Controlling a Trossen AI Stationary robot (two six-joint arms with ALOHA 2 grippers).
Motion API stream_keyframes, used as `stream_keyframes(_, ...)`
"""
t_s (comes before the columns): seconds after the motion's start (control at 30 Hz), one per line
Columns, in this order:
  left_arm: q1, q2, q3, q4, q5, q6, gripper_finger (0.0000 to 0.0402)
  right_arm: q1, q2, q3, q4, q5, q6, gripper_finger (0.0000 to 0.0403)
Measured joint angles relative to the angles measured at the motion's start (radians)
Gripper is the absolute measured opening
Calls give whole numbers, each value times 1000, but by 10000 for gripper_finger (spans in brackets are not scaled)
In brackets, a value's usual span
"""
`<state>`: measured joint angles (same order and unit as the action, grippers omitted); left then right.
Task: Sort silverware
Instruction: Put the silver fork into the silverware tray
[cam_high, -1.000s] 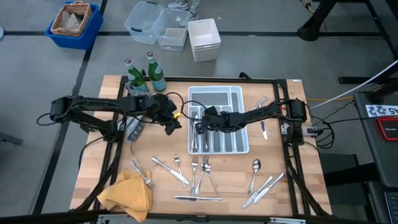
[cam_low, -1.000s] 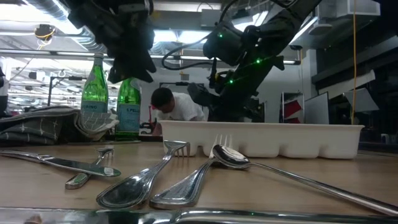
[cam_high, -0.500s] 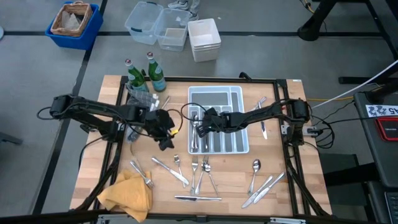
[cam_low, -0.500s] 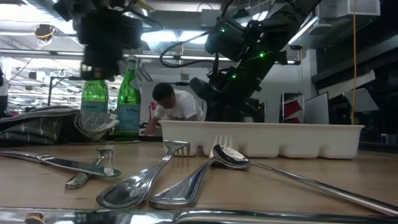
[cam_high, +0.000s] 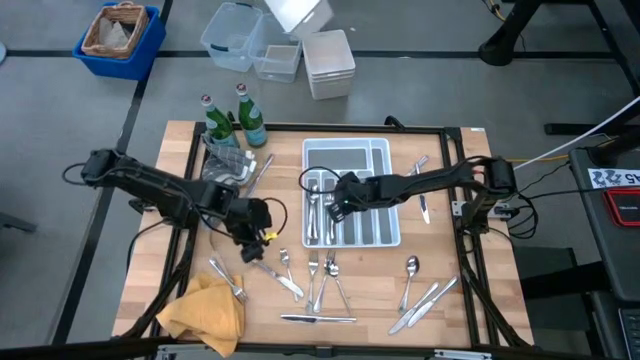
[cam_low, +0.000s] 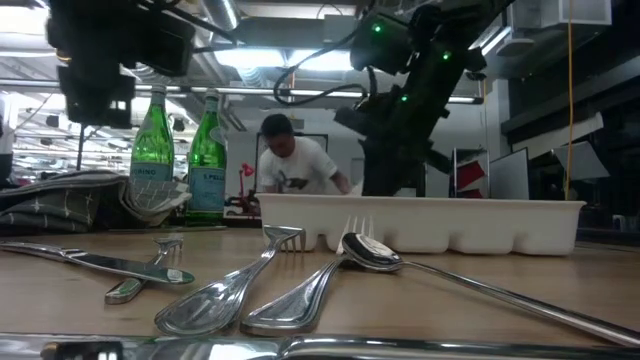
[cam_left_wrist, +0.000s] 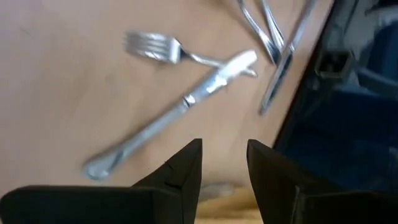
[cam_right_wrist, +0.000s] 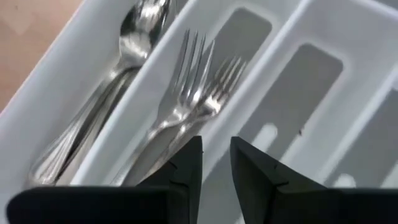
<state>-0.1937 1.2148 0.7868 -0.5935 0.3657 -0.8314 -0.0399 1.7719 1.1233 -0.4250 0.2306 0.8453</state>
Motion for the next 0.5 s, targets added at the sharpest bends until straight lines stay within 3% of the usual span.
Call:
stream_keyframes(0.23, -104, 0, 0, 2, 49, 77, 118, 0, -26, 0, 10, -158, -68, 85)
stream_keyframes(0.5, -253, 0, 0, 9, 46, 334, 118, 6, -29, 1, 55, -381, -73, 85)
